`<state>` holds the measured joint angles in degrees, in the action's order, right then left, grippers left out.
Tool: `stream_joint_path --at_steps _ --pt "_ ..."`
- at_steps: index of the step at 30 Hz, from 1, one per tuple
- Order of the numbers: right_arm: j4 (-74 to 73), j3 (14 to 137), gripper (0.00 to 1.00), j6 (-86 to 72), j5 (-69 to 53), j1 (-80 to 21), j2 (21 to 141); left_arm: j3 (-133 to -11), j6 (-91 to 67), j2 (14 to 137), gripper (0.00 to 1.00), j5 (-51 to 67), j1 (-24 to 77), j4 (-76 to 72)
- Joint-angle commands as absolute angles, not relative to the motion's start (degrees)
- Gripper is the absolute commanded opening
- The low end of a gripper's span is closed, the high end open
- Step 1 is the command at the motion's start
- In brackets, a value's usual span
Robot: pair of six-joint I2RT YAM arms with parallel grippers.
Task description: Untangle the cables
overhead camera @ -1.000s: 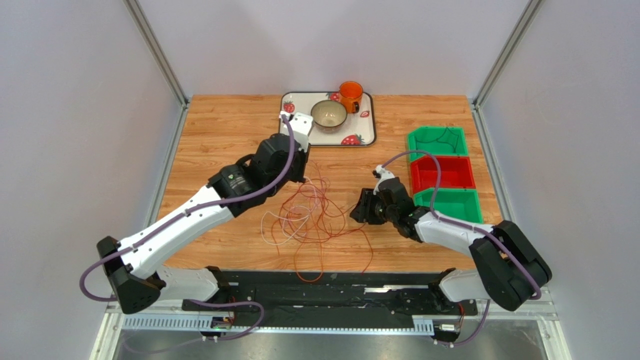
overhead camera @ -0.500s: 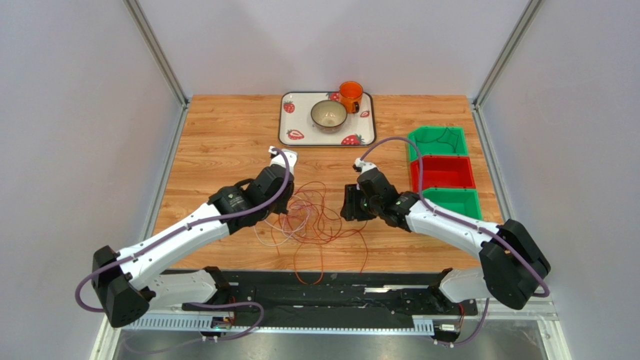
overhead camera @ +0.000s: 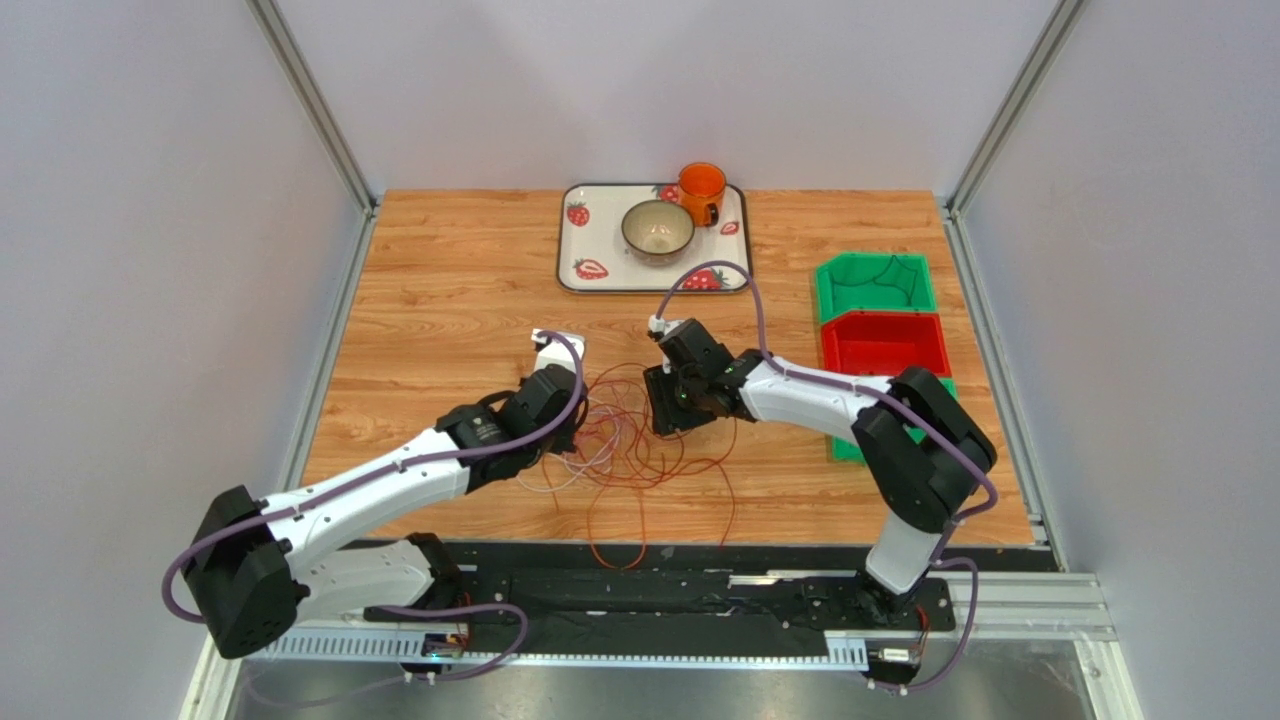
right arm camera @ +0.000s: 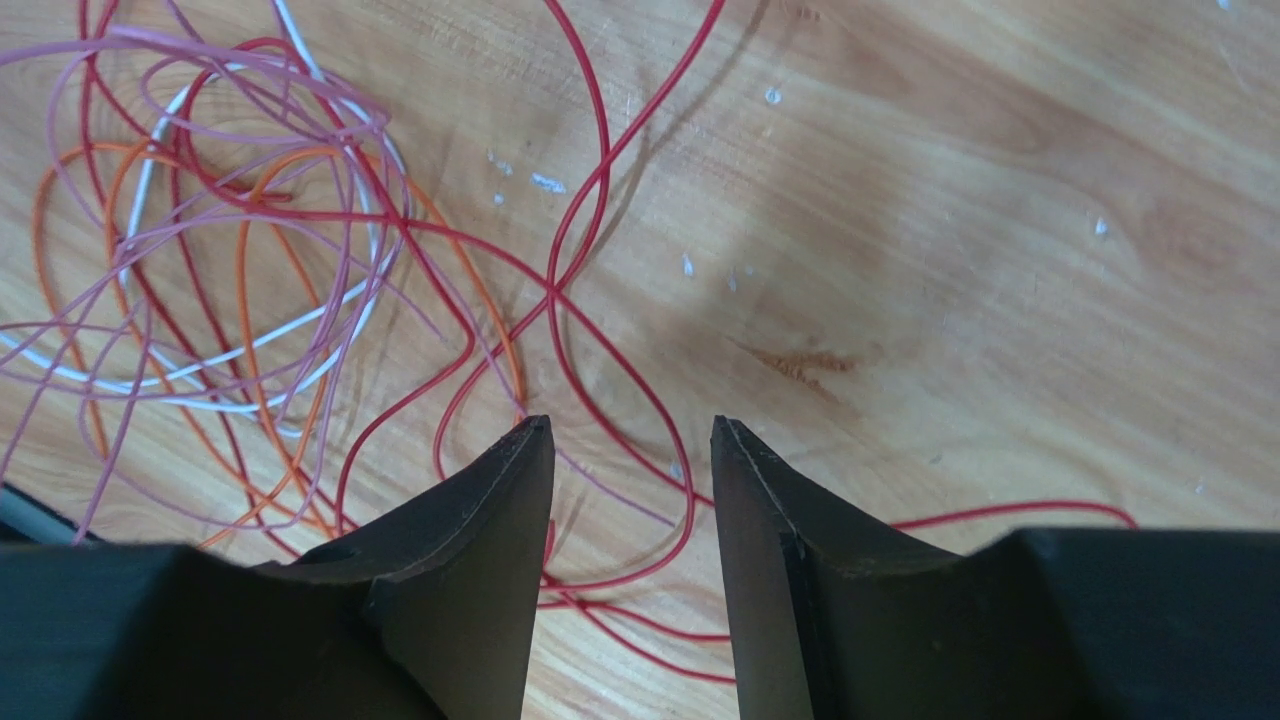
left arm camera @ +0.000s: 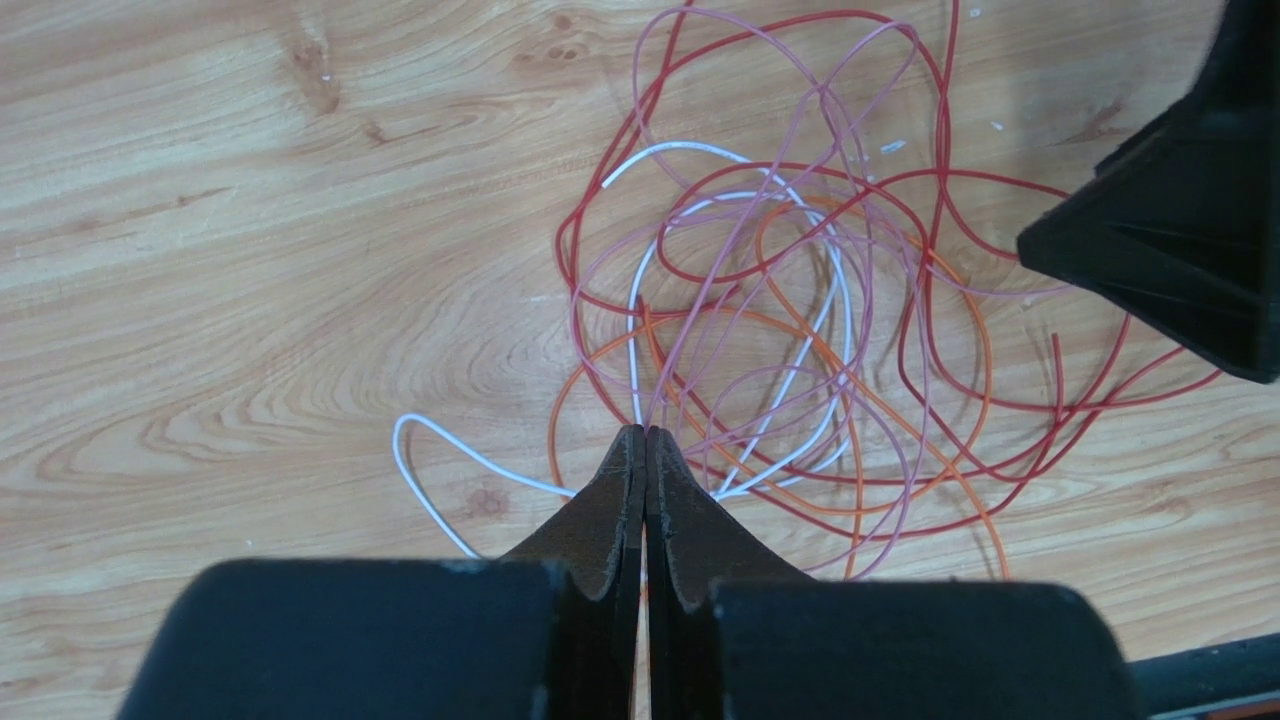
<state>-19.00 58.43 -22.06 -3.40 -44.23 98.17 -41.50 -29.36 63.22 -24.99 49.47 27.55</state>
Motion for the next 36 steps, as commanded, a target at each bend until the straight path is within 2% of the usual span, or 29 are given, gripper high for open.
stream_joint_path --at_steps 1,7,14,19,23,28,31,34,36 --pt "-21.3 63.5 0.47 -17.7 -1.5 -44.6 101.2 -41.8 -30.8 63.6 0.00 -25.9 49.2 22.3" --pt "-23.7 65.8 0.46 -15.8 3.8 -44.6 103.4 -40.4 -31.0 63.5 0.00 -26.1 49.1 21.0" --pt "-24.2 65.8 0.29 -15.6 2.1 -44.9 104.8 -39.7 -31.4 63.8 0.00 -25.8 48.6 19.8" --pt "-23.6 65.0 0.30 -15.9 1.8 -45.5 104.2 -39.6 -31.5 64.8 0.00 -25.4 48.2 19.3" --pt "-24.6 65.1 0.34 -15.9 1.8 -46.3 104.5 -39.6 -31.3 65.4 0.00 -24.7 47.8 18.6" --pt "-25.7 65.2 0.33 -15.9 4.0 -47.3 104.7 -39.5 -31.4 65.7 0.00 -24.4 47.7 18.4" --pt "-26.5 66.2 0.24 -16.2 4.8 -47.3 105.6 -39.2 -31.4 65.6 0.00 -24.3 47.7 18.1" --pt "-27.4 67.2 0.02 -16.6 5.6 -47.3 107.0 -39.0 -31.4 65.5 0.00 -24.3 47.7 18.0" --pt "-27.8 67.6 0.00 -17.0 6.4 -47.3 107.3 -39.1 -31.5 65.6 0.00 -24.3 47.7 17.8"
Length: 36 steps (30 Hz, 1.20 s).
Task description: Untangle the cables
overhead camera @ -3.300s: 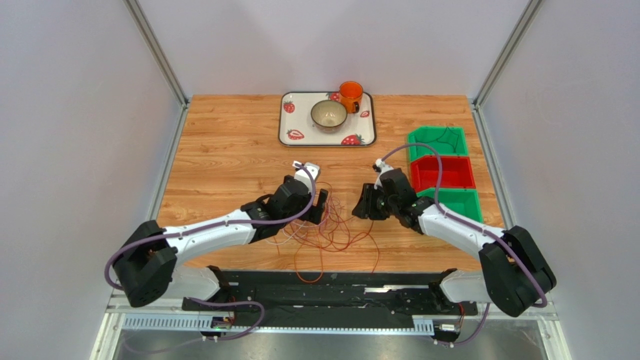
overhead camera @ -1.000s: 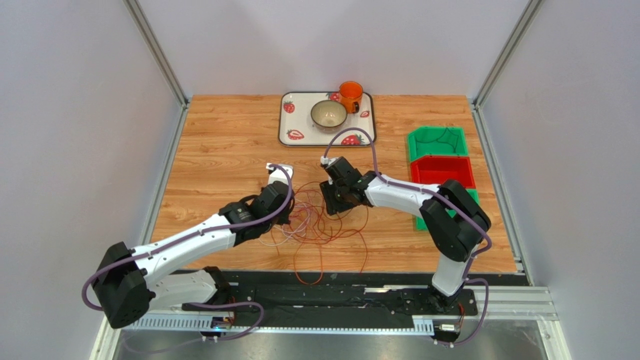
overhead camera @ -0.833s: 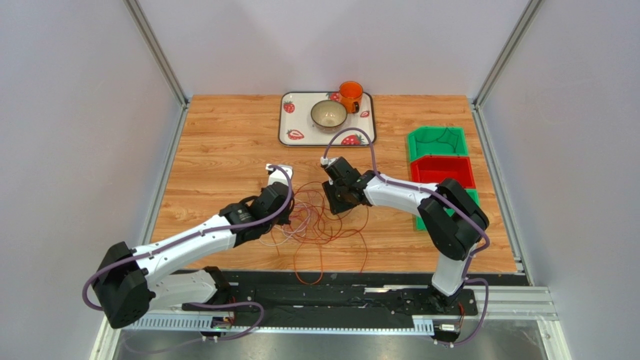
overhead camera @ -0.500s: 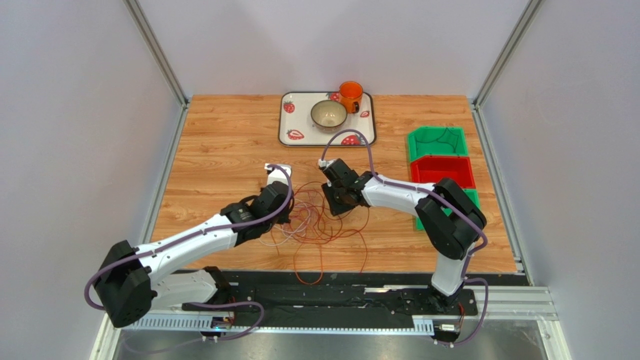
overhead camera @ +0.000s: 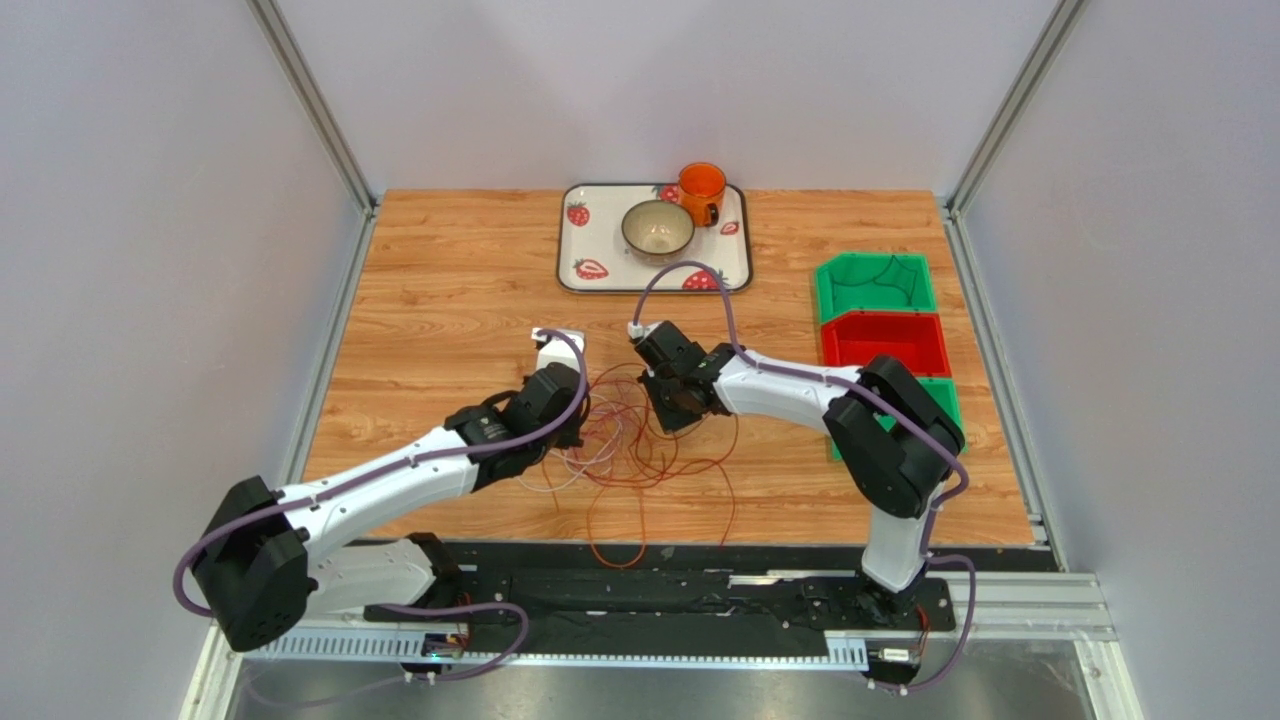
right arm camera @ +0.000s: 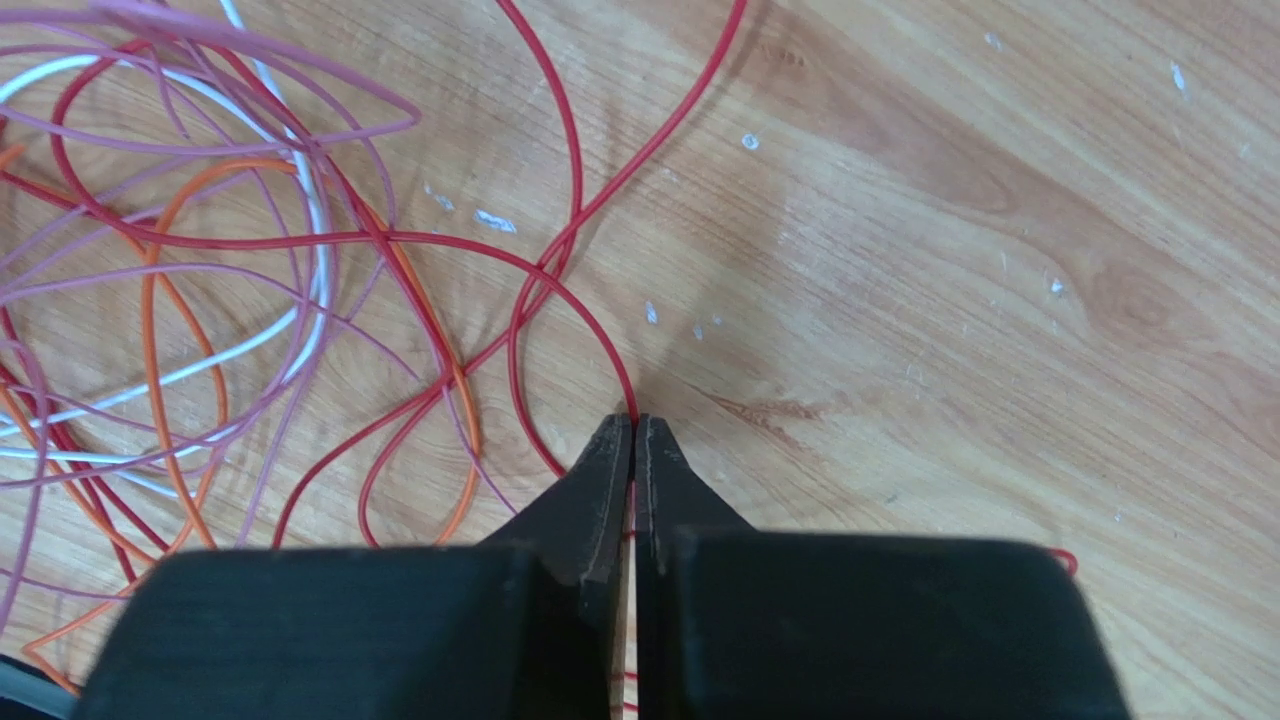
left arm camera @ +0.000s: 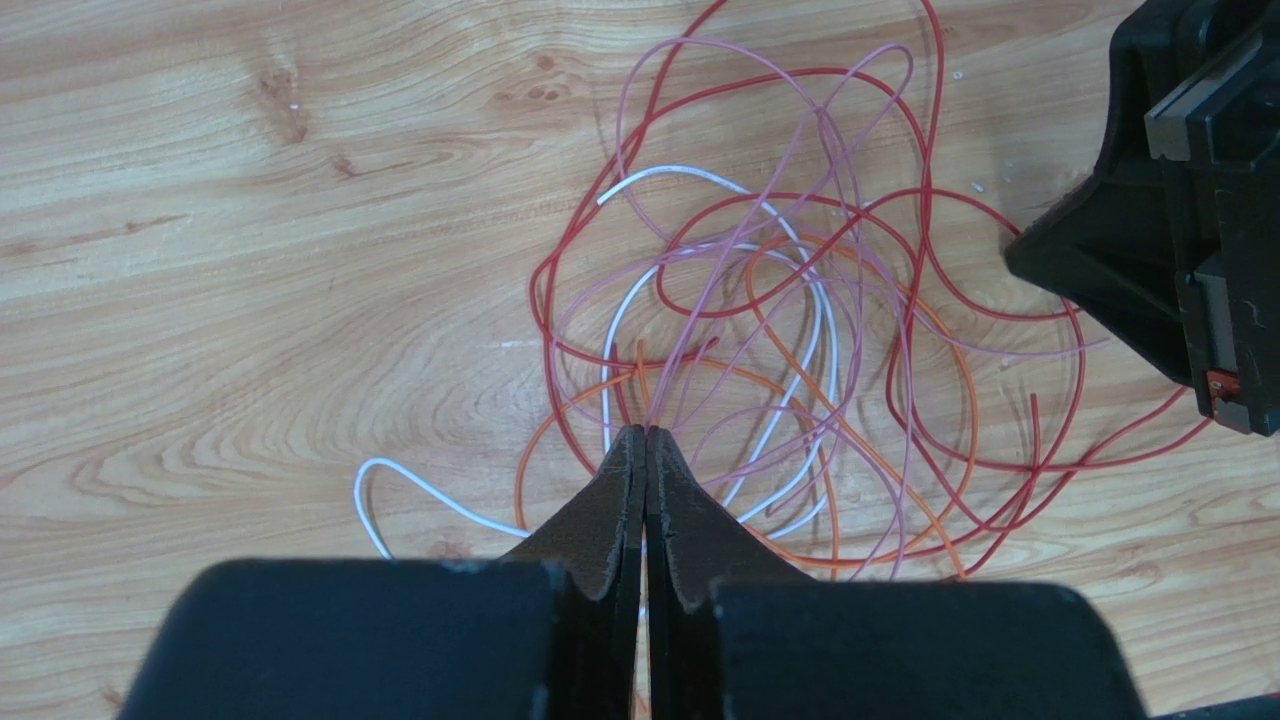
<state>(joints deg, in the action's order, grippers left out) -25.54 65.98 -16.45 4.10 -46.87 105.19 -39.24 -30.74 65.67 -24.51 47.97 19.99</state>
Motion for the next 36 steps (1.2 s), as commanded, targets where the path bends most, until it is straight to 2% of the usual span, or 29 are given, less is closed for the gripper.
stream_joint_path --at_steps 1,8,17,23,36 --pt "-27.9 67.7 0.00 -17.1 6.8 -47.3 107.2 -39.1 -31.5 65.7 0.00 -24.3 47.7 17.8" --pt "-35.3 73.6 0.00 -16.8 9.4 -48.0 102.4 -39.9 -31.1 67.5 0.00 -23.7 47.6 17.8" --pt "-45.1 89.5 0.00 -12.1 16.6 -48.3 85.8 -41.5 -31.0 70.0 0.00 -23.3 47.6 18.6" --pt "-43.3 96.7 0.00 -9.8 17.2 -48.3 77.4 -41.6 -31.2 70.2 0.00 -23.3 47.6 18.6" --pt "-39.5 121.2 0.00 -6.5 12.3 -48.3 74.4 -42.0 -31.6 70.8 0.00 -23.6 47.6 19.2"
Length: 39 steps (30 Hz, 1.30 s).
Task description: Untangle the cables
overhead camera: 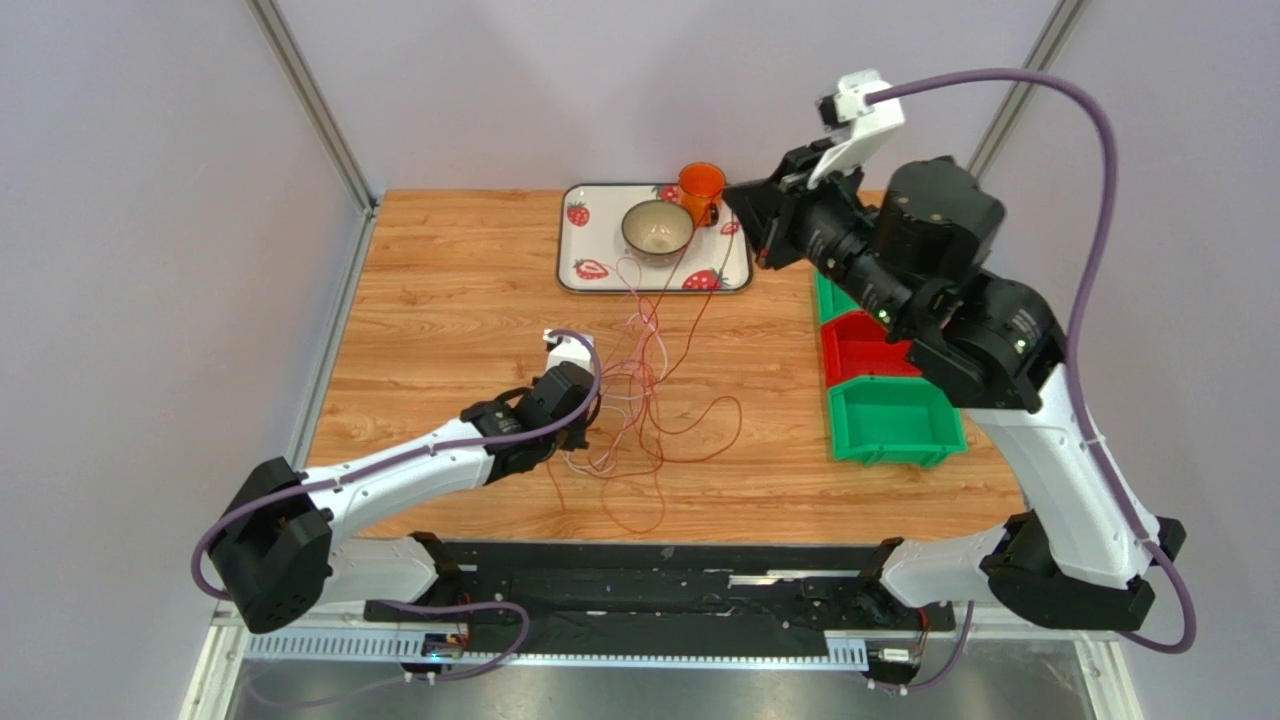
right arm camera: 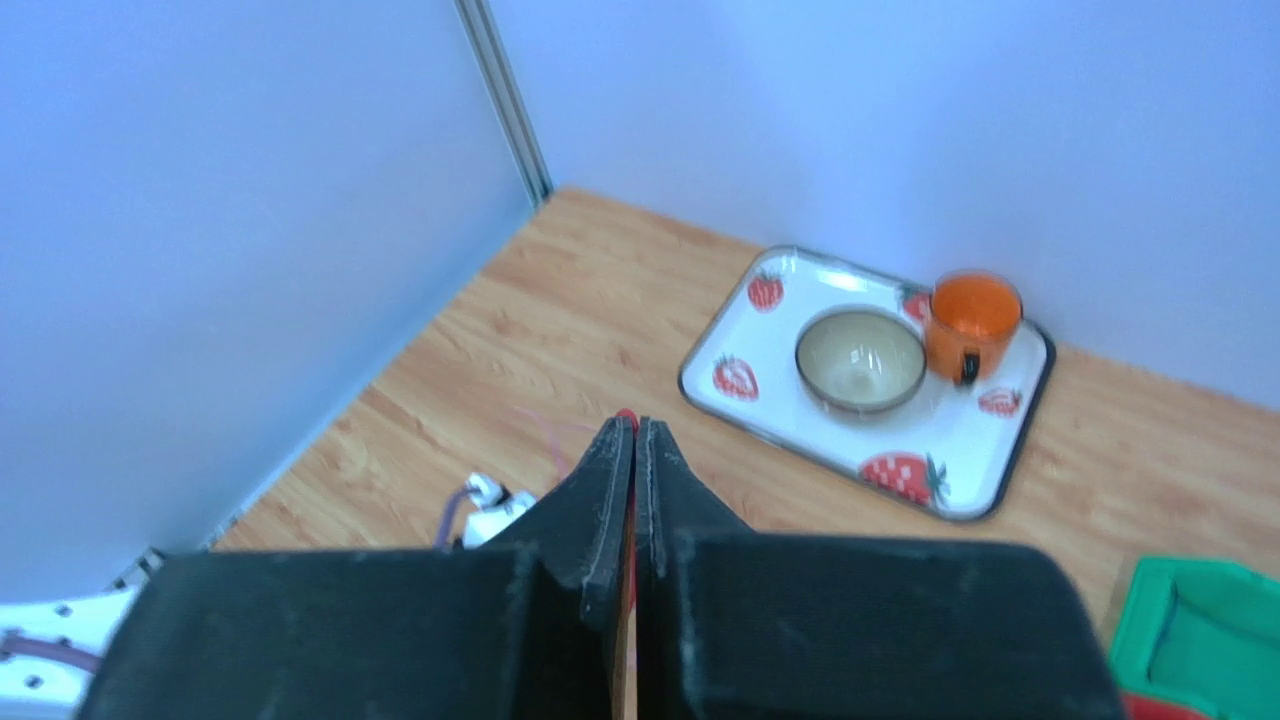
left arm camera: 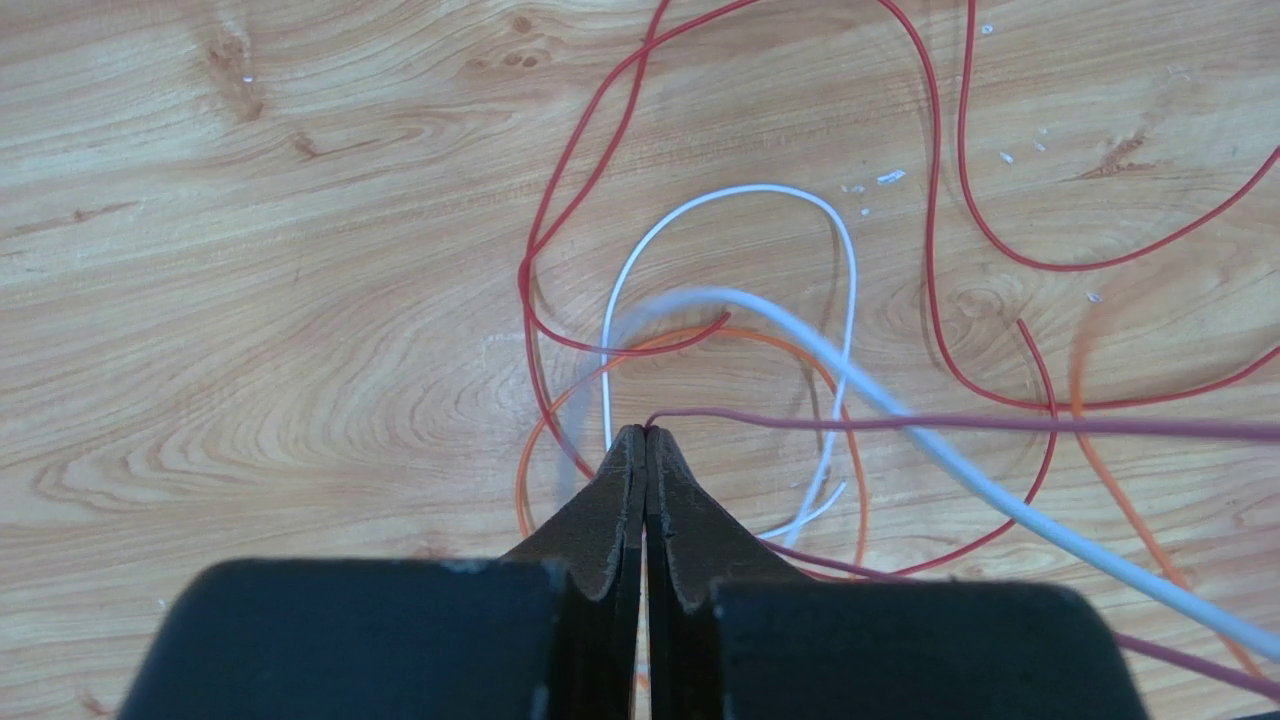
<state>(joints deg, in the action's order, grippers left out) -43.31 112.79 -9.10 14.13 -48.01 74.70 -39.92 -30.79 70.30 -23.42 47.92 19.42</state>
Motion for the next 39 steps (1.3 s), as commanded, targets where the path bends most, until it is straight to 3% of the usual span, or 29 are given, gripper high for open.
stream_joint_path --at_steps 1,7,14,15,16,19,21,25,31,39 --pt "-39.4 123.2 0.00 -5.9 12.0 -48.3 75.6 -42.0 -31.6 70.8 0.00 -23.6 47.6 19.3" --pt "-38.9 136.6 0.00 -4.2 11.5 -48.3 79.5 -42.5 -31.8 71.5 0.00 -23.9 47.6 19.8" --pt "-34.8 125.9 0.00 -3.8 13.3 -48.3 76.7 -42.8 -31.7 71.4 0.00 -23.9 47.6 20.3" --pt "-33.9 121.1 0.00 -3.3 14.3 -48.3 74.7 -43.0 -31.7 71.1 0.06 -23.8 47.6 20.5" --pt "-32.9 118.5 0.00 -3.3 15.7 -48.3 73.9 -43.2 -31.6 70.6 0.22 -23.6 47.6 20.6" --pt "-32.2 111.4 0.00 -3.5 17.7 -48.3 71.5 -43.4 -30.3 66.2 0.56 -22.2 47.7 20.4" --pt "-32.1 108.9 0.00 -4.0 18.2 -48.3 71.2 -43.2 -29.3 60.6 0.72 -19.6 47.7 18.6" --pt "-32.4 106.4 0.00 -5.1 18.6 -48.3 71.4 -42.5 -27.7 51.3 0.86 -15.4 48.1 15.3" --pt "-32.2 106.5 0.00 -5.4 19.9 -48.3 72.7 -36.9 -21.6 45.3 0.86 -4.8 51.1 2.9" --pt "-32.2 107.1 0.00 -6.2 20.7 -48.3 71.8 -38.8 -20.2 57.5 0.84 -8.4 58.0 -5.7"
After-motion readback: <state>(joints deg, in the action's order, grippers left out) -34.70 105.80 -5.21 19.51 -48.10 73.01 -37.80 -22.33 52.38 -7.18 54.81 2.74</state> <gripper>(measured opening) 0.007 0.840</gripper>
